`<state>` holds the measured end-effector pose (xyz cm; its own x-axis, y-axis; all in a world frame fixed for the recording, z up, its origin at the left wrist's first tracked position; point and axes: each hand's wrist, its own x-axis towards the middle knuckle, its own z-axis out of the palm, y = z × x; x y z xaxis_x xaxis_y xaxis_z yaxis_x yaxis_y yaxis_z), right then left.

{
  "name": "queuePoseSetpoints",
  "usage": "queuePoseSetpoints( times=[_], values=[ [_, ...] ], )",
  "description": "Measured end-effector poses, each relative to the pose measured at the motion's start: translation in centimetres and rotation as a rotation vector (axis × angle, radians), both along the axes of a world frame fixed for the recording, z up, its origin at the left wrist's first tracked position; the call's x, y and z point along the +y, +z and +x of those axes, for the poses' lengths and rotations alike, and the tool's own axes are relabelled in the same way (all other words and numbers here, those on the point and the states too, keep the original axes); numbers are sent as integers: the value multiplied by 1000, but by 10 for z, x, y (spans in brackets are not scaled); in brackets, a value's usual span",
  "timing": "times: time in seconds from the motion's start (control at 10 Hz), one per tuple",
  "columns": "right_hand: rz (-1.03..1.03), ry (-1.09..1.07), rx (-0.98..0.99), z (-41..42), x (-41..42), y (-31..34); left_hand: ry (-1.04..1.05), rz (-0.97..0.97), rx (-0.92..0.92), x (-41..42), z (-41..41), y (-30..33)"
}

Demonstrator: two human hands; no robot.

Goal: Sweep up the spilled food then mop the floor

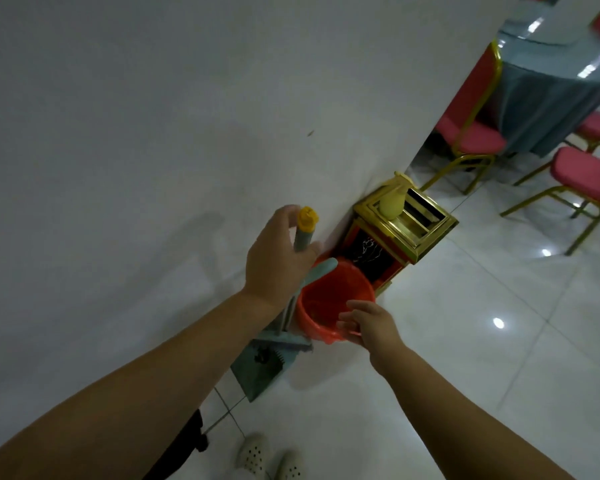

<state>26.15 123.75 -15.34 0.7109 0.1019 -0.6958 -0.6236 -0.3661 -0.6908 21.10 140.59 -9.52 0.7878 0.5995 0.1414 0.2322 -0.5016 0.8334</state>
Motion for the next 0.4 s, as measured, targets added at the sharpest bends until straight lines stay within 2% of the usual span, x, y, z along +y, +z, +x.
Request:
queuePoseSetpoints(
  times=[0.1,0.2,0.4],
  values=[
    [-2,5,-19,1,-9,7,4,259,-138,-12,2,13],
    [13,-5,-41,1,-20,14,-69,435,-234,-26,9,19],
    [3,-65,-87,2,-68,26,-155,670,-211,-61,19,1]
  ],
)
